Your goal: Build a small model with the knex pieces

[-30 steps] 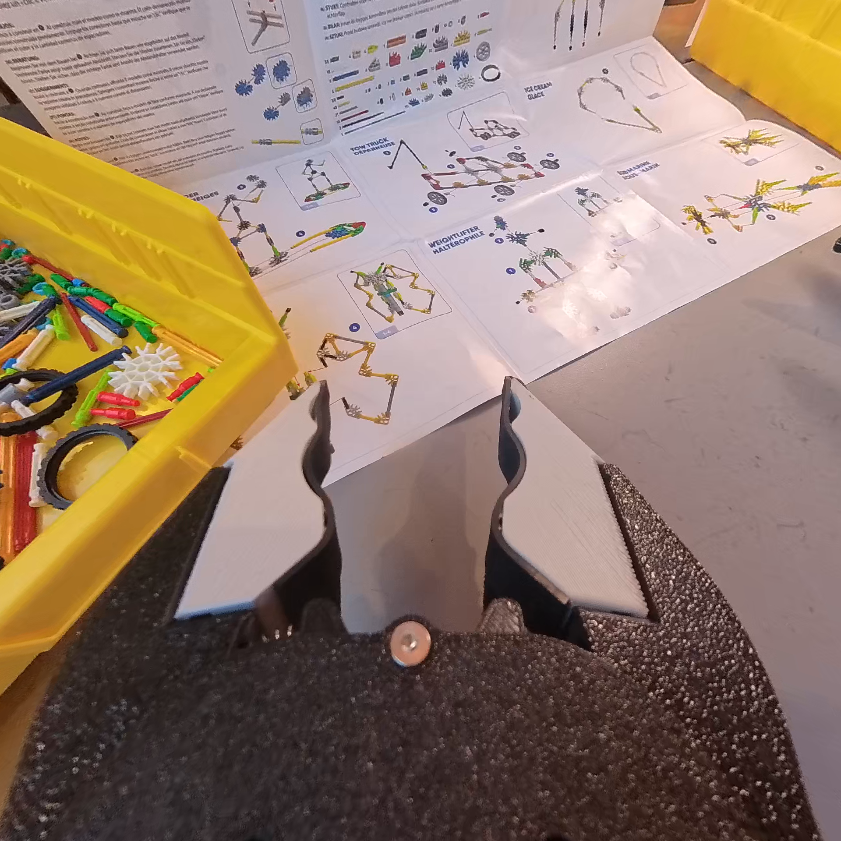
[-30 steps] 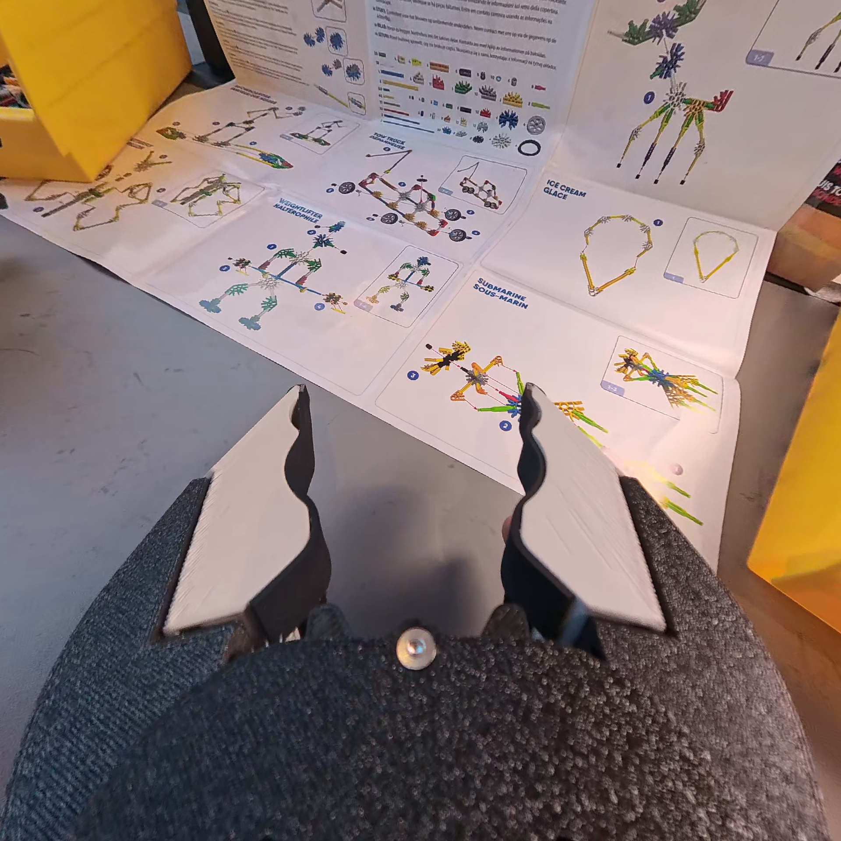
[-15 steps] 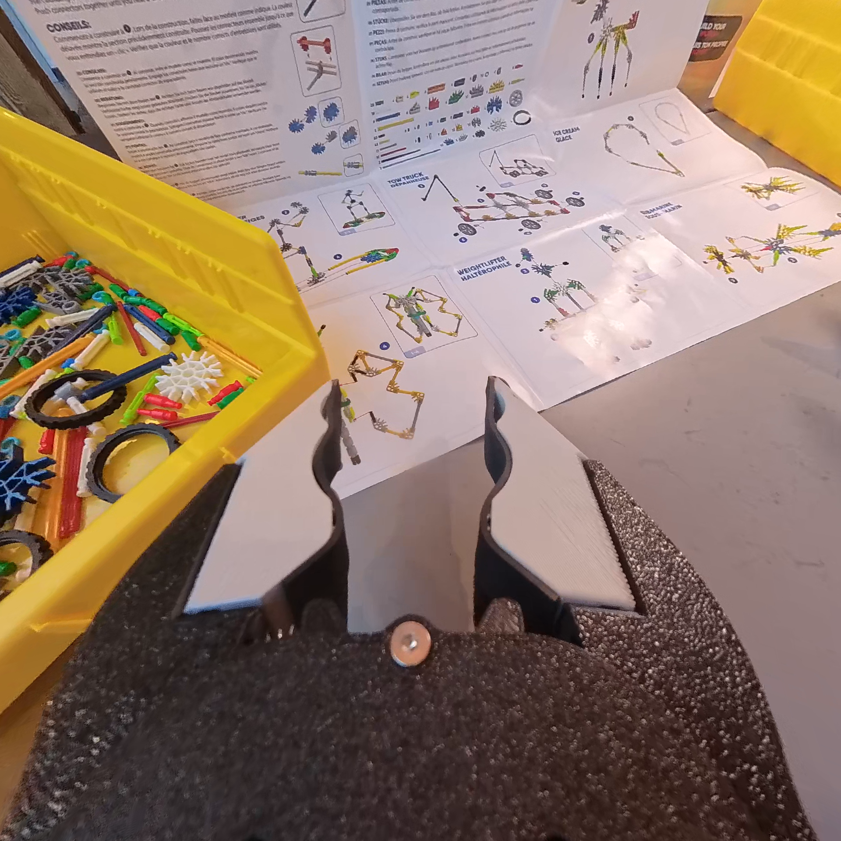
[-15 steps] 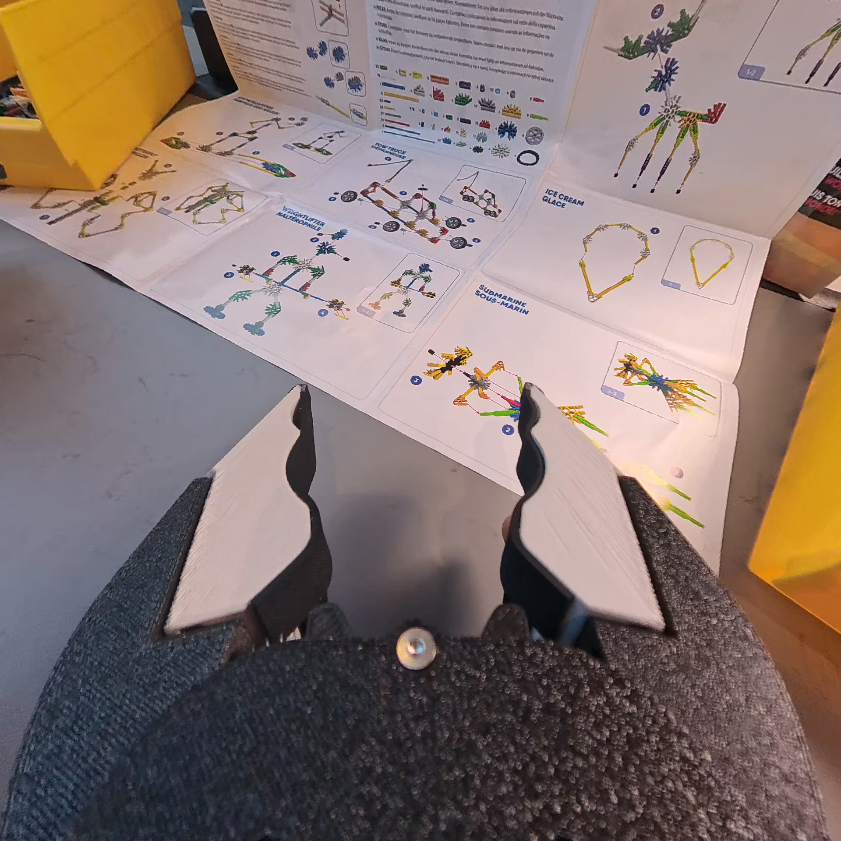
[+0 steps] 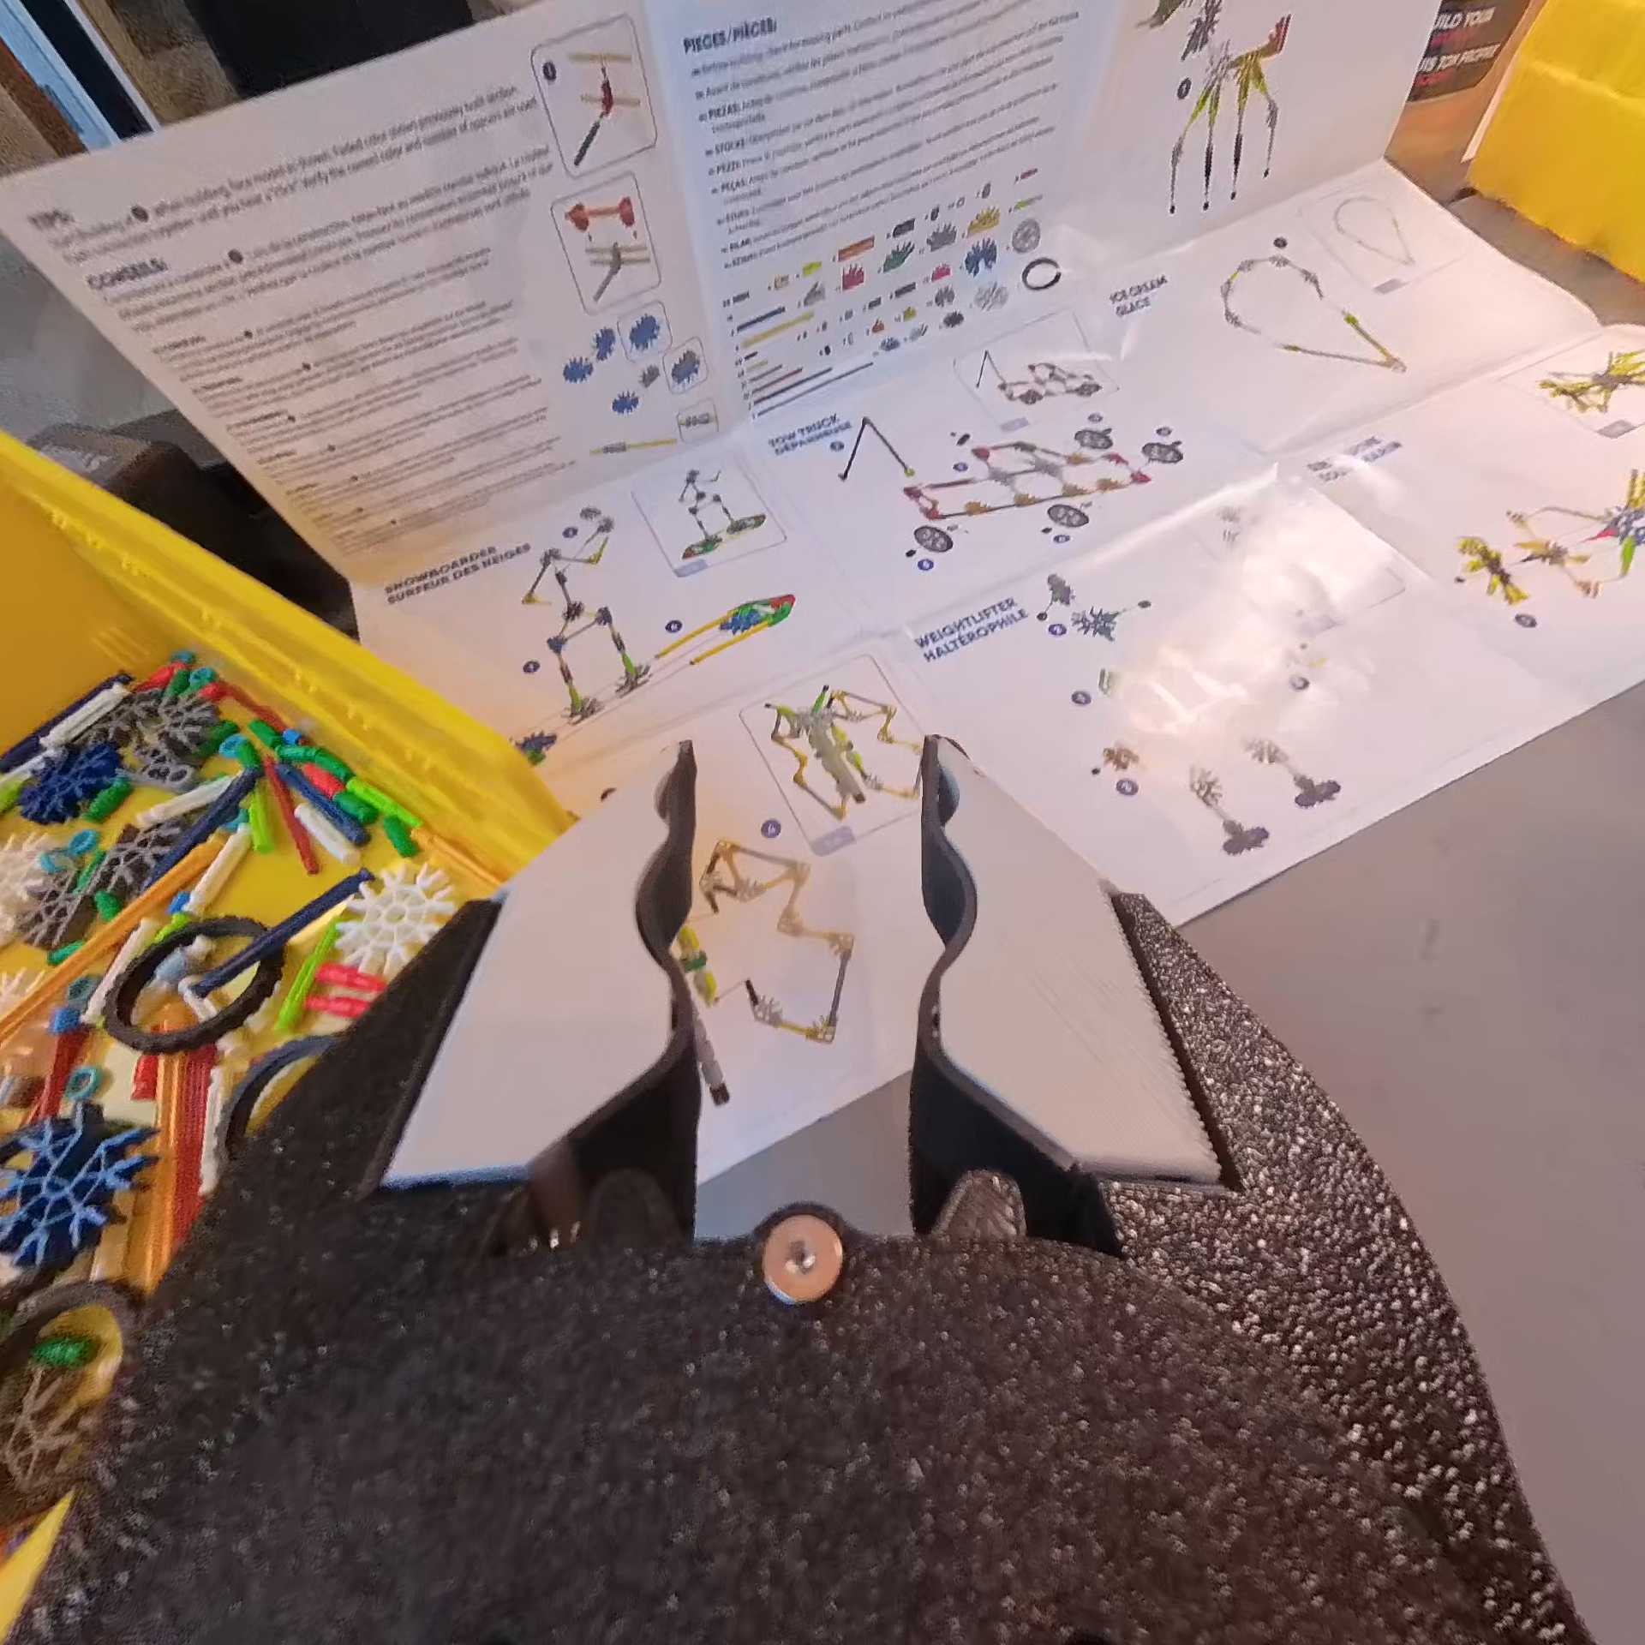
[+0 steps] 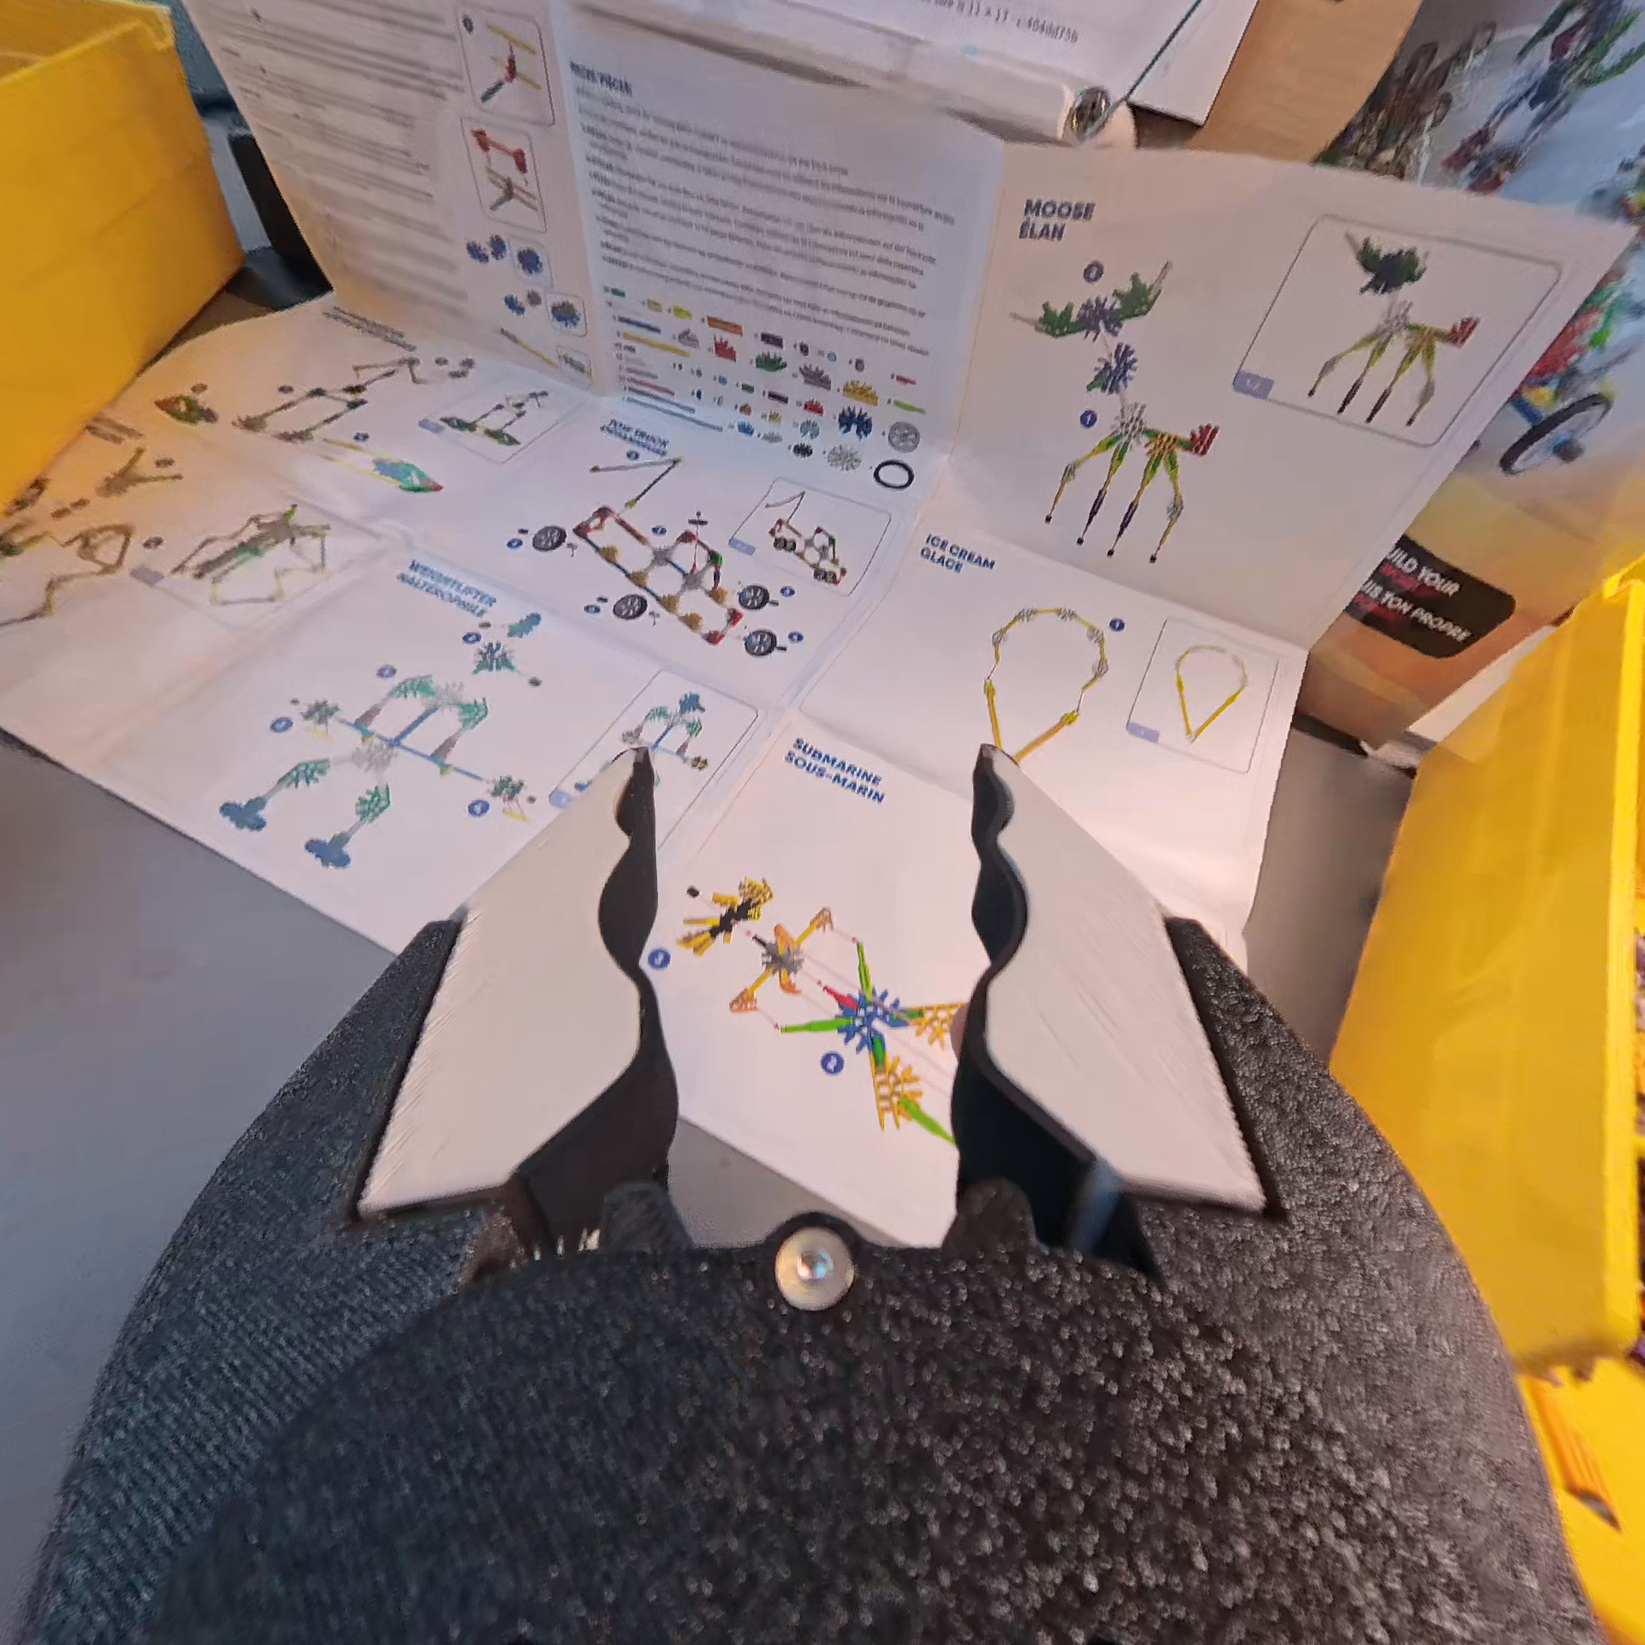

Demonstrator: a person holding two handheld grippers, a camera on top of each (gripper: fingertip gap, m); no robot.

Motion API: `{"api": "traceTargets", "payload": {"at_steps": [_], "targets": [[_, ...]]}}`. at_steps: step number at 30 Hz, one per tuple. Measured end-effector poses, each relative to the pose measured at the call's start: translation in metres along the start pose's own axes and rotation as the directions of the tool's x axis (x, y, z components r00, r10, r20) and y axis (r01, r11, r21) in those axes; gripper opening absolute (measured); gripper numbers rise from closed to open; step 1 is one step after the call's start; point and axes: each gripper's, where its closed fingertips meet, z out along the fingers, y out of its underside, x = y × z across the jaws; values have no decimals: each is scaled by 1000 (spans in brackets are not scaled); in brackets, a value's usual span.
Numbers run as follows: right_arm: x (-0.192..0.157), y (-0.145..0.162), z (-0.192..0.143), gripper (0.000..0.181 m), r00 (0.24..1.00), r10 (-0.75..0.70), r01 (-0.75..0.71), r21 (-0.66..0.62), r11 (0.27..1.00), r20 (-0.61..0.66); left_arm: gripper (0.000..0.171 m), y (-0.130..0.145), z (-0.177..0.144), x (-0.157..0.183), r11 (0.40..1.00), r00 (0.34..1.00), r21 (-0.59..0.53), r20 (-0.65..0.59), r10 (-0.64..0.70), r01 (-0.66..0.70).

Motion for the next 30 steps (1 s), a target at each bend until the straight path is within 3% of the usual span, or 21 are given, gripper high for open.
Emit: {"api": "traceTargets", "payload": {"at_steps": [4,8,19,30], "targets": [[-8,-33,16,71,1000,-25,26,40,999,-4,48,-27,19,22,1000,999,23,-32,12,-11],[-30,-45,30,70,999,-46,45,45,998,26,48,-39,35,52,999,996,24,-82,23,-21],[-83,-14,36,62,989,-65,67,-6,998,134,47,-18,46,103,996,985,-10,-147,87,-89],[-81,-6,40,56,987,-70,69,9,998,144,42,-10,53,101,994,985,-25,-137,101,-105]]}}
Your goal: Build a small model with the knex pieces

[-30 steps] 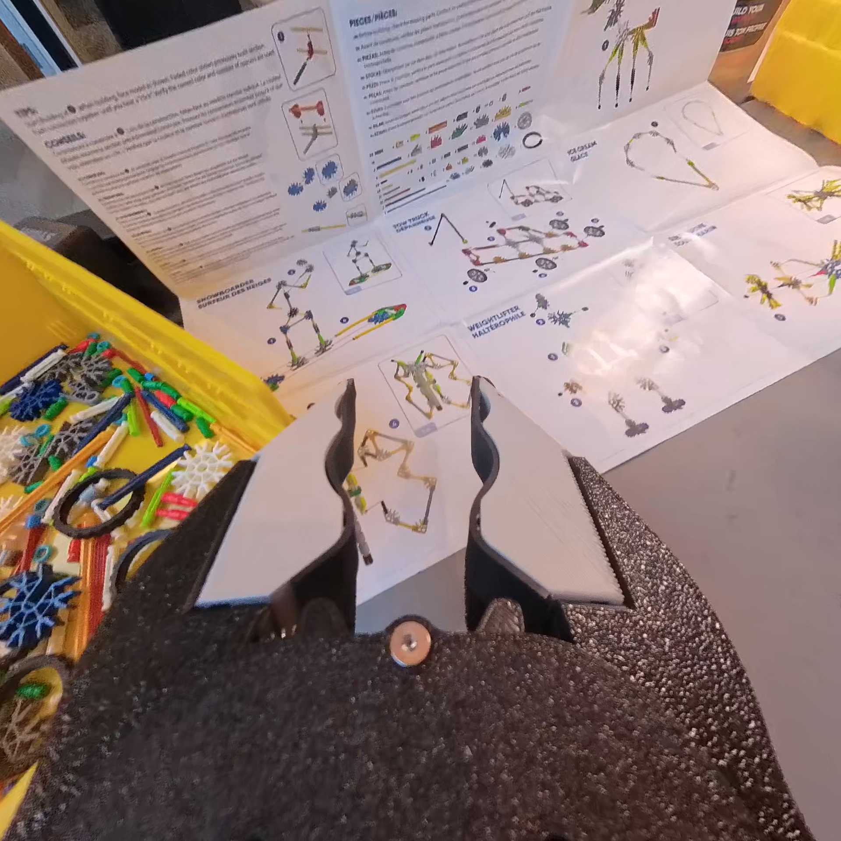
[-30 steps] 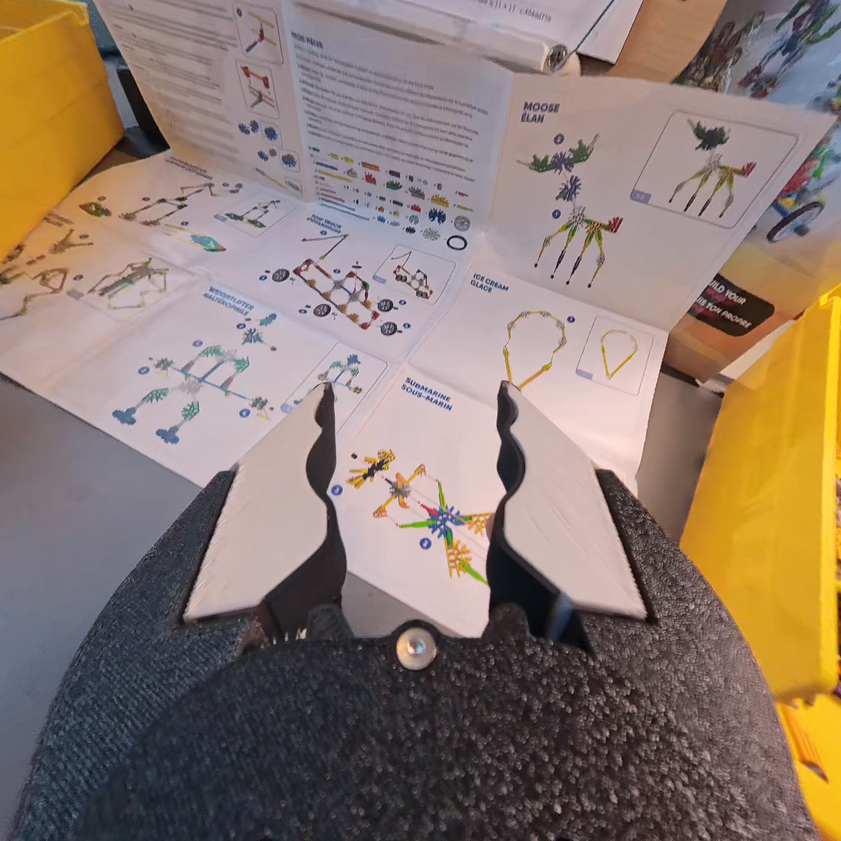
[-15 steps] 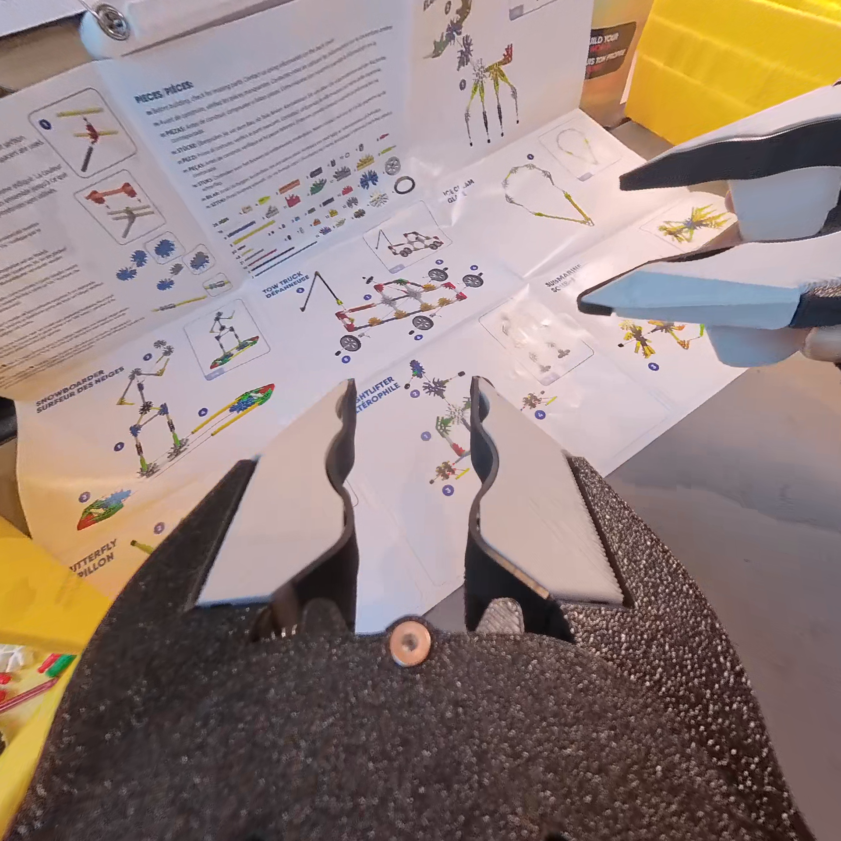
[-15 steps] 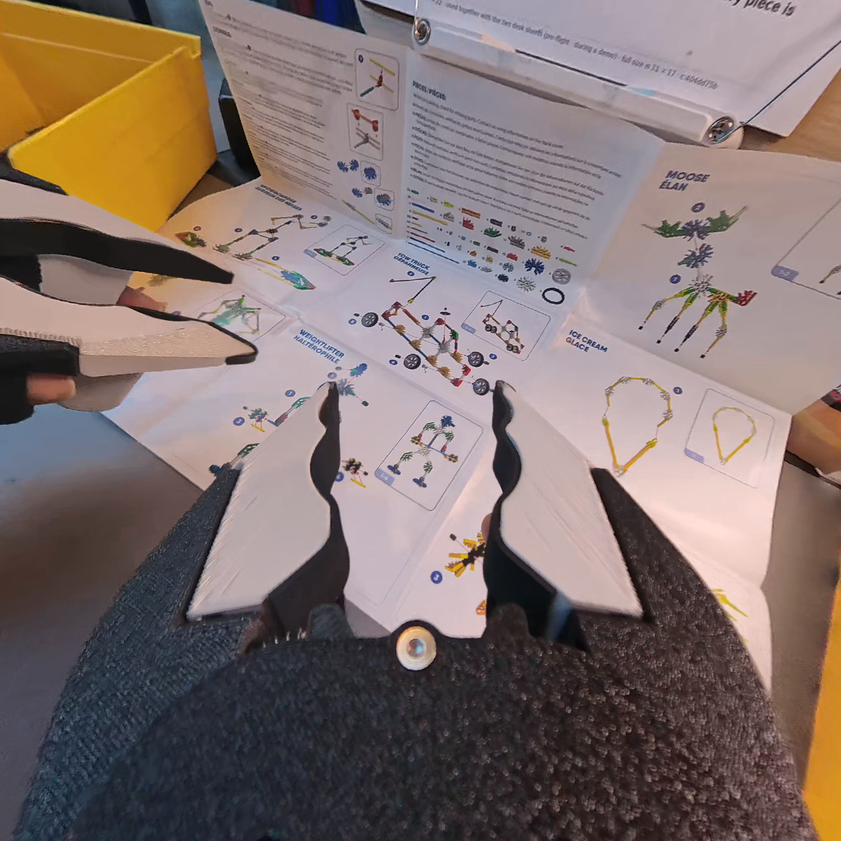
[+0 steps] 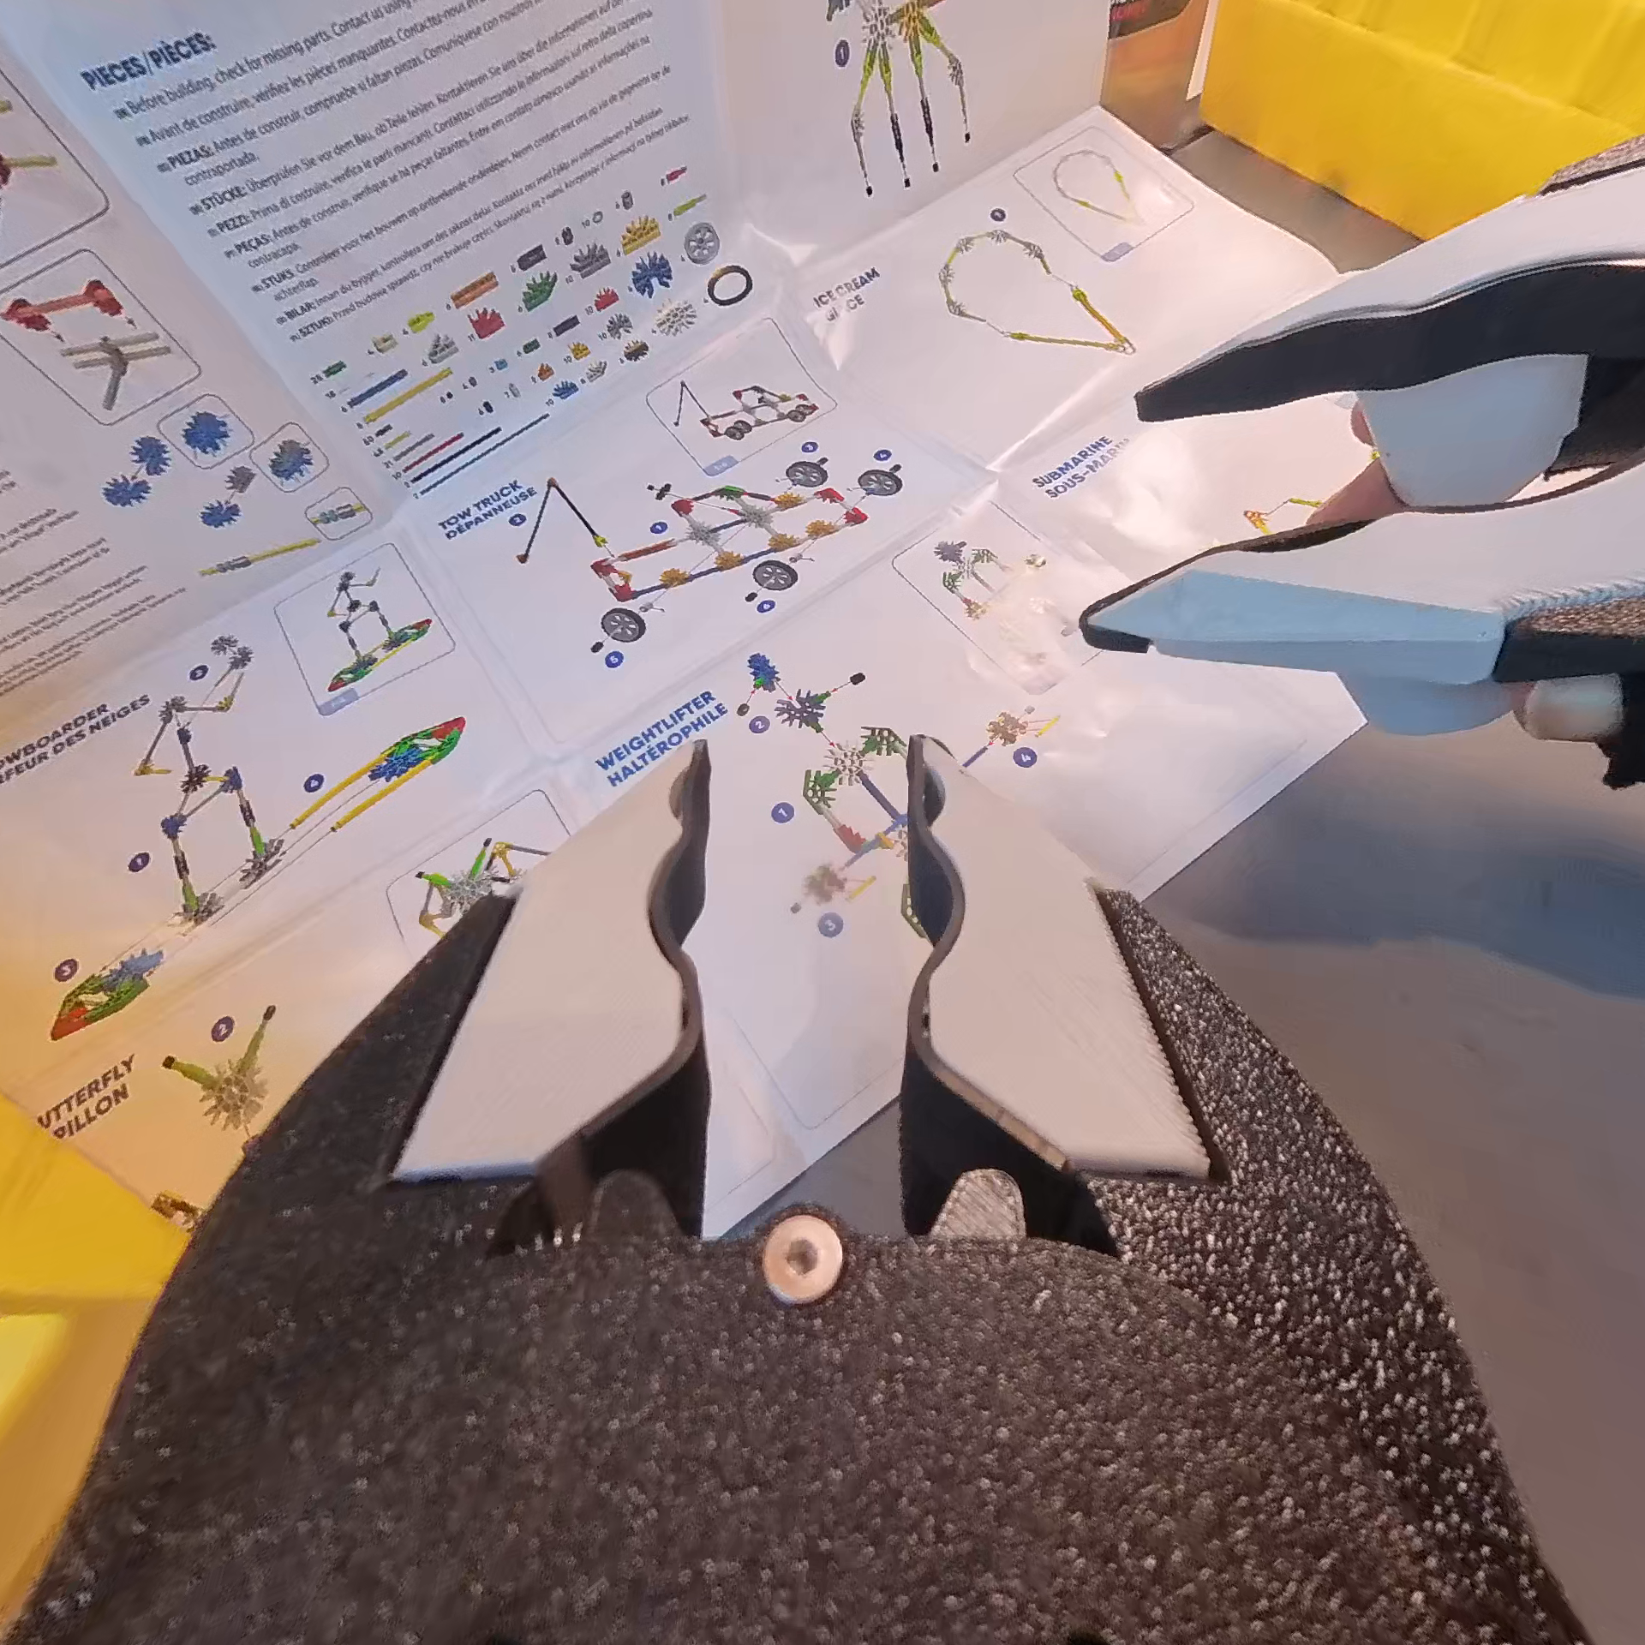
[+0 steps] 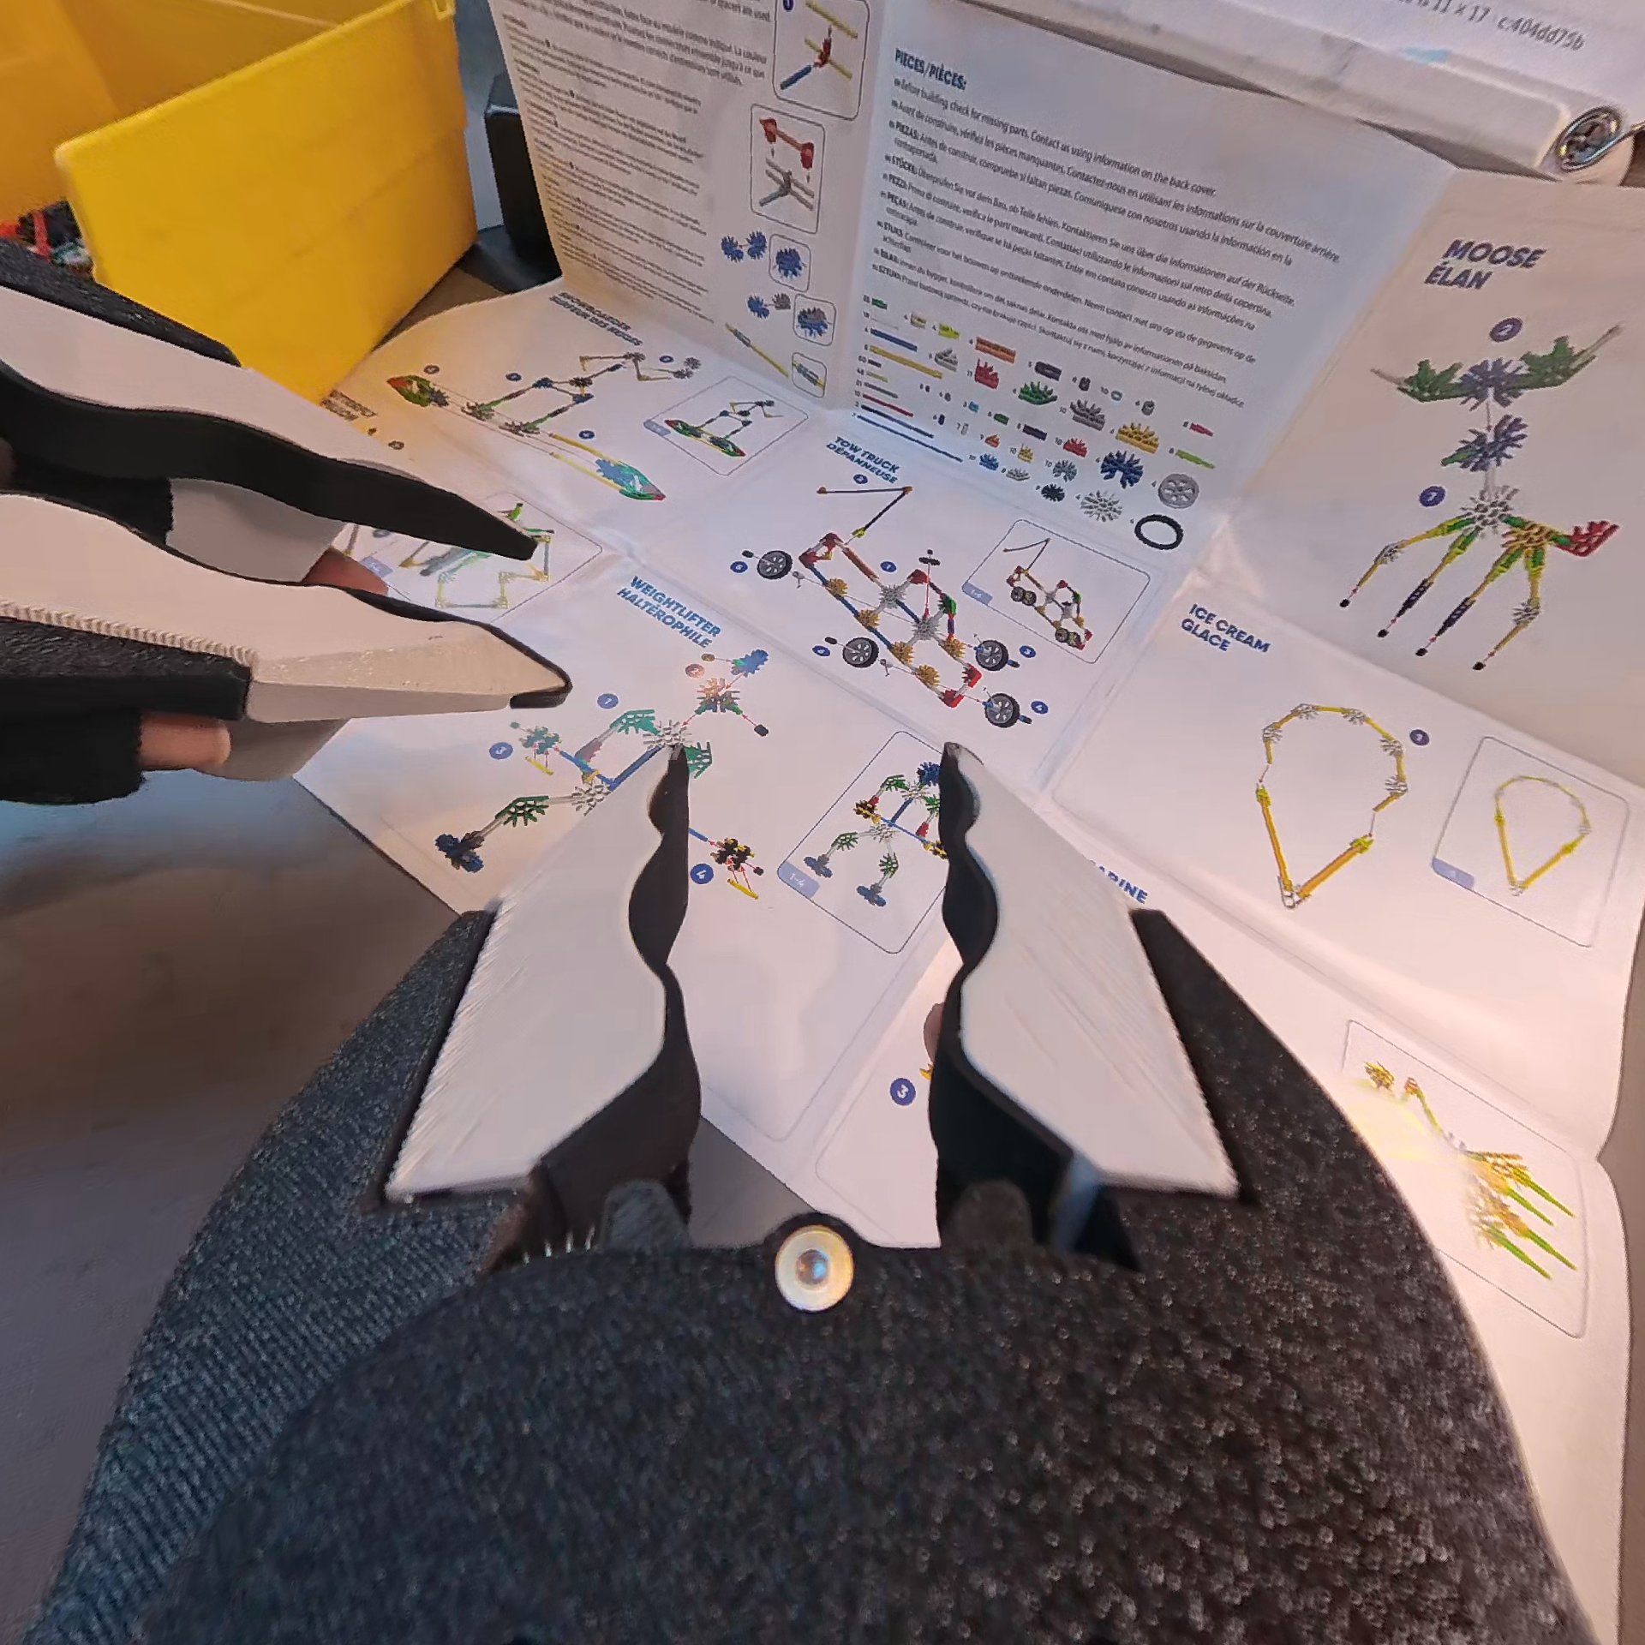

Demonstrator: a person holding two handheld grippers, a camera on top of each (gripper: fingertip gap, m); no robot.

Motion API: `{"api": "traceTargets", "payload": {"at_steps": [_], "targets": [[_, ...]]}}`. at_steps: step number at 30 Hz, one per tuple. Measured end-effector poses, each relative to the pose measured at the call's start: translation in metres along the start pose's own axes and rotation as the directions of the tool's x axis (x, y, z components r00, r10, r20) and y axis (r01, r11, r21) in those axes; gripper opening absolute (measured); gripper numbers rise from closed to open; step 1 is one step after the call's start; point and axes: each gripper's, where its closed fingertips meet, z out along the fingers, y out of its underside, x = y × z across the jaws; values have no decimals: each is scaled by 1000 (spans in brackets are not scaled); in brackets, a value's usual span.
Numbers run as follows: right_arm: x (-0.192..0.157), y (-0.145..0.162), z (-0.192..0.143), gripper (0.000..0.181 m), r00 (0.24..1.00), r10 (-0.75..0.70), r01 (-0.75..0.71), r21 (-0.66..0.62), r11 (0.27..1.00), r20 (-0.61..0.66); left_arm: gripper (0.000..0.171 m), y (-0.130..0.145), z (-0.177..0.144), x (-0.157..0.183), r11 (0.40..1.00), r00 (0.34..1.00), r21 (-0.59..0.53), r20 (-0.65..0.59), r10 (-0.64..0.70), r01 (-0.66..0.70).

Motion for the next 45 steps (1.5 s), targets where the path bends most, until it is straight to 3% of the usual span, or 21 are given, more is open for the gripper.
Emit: {"api": "traceTargets", "payload": {"at_steps": [7,14,27,32,39,45], "targets": [[0,-10,-5,51,1000,2,-4,70,998,23,41,4,1,-5,999,999,0,-3,-36,36],[10,-9,-1,34,997,71,-73,81,994,33,39,-1,-6,-21,999,999,22,27,-46,46],[2,-7,34,33,996,61,-63,24,998,62,37,5,-18,-44,996,996,25,29,-81,81],[14,-19,61,19,998,44,-45,23,999,33,34,7,-18,-47,996,995,25,28,-92,91],[30,-2,108,16,999,-5,10,-155,988,35,32,11,-16,-53,995,995,17,35,-95,94],[35,7,114,14,999,-42,46,-182,982,24,30,20,-9,-62,995,994,-4,35,-102,102]]}}
